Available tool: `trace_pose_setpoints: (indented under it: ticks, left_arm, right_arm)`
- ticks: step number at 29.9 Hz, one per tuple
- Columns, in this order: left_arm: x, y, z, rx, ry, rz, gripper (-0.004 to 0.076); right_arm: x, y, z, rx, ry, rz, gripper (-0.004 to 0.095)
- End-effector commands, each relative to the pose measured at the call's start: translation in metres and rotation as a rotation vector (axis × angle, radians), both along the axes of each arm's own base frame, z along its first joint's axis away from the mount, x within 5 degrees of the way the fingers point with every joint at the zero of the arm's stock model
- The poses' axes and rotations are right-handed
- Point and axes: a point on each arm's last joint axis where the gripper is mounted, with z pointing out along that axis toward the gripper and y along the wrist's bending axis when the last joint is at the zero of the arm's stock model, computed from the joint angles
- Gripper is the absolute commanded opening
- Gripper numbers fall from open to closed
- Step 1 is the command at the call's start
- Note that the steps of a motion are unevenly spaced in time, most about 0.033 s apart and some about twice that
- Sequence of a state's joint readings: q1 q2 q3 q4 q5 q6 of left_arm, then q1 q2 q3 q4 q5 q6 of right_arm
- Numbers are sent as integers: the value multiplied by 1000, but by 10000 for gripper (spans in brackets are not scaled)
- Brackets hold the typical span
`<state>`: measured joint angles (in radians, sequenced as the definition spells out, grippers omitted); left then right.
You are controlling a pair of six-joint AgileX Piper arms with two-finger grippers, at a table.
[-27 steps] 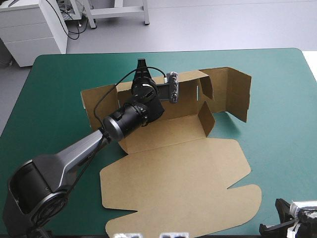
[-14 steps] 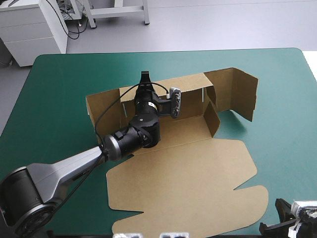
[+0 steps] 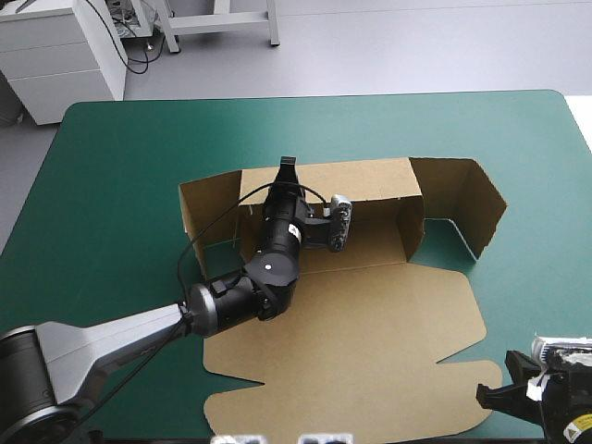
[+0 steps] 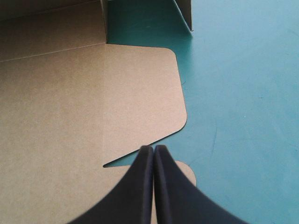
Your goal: Fold the box
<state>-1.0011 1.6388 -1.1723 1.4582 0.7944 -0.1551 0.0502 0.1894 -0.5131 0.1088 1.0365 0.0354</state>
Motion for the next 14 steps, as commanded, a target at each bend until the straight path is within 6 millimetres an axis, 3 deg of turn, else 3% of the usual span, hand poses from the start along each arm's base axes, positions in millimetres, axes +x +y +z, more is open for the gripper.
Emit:
trace_pose_setpoints:
  ticks: [1,6,14]
  left_arm:
    - [-15,9,18,-77,-60,-78,-8]
    - [-24,22,22,-98,-136,-113,-8]
    - [-23,20,19,-146,-132,-99,-8]
  right_arm:
    - [16,1,12,14,-53,-5,-13]
    - [26,5,14,67,-46,6,-13]
    - [43,7,18,78,-28,17,-13]
